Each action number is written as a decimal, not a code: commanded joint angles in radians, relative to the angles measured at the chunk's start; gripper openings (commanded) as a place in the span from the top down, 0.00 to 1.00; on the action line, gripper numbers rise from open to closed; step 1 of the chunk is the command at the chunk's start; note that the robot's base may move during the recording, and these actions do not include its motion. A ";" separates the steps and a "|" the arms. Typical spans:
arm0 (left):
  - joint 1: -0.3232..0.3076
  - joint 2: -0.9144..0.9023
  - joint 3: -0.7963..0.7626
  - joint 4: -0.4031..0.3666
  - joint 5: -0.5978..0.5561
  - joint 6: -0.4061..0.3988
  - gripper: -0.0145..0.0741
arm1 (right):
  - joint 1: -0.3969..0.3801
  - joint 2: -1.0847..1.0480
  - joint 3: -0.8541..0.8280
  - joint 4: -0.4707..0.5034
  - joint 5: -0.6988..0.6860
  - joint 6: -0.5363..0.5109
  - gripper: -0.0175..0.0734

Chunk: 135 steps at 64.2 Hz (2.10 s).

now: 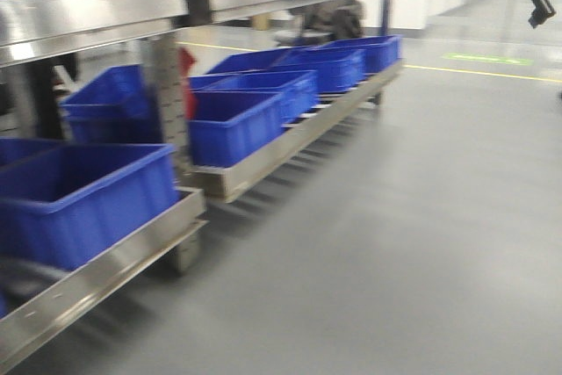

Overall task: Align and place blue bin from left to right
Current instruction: 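Drive the base across the floor carrying the bin in both grippers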

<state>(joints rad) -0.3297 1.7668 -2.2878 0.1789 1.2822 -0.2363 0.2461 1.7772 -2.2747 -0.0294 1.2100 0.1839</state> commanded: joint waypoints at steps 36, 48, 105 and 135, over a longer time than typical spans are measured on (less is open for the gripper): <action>-0.006 -0.023 -0.019 -0.011 -0.079 0.015 0.85 | 0.007 -0.030 -0.020 -0.003 -0.143 -0.036 0.89; -0.006 -0.023 -0.019 -0.011 -0.079 0.015 0.85 | 0.007 -0.030 -0.020 -0.003 -0.143 -0.036 0.89; -0.006 -0.023 -0.019 -0.011 -0.079 0.015 0.85 | 0.007 -0.030 -0.020 -0.003 -0.146 -0.036 0.89; -0.006 -0.023 -0.019 -0.011 -0.079 0.015 0.85 | 0.007 -0.030 -0.020 -0.003 -0.146 -0.036 0.89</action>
<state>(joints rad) -0.3297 1.7668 -2.2878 0.1753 1.2822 -0.2363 0.2461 1.7755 -2.2747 -0.0332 1.2199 0.1858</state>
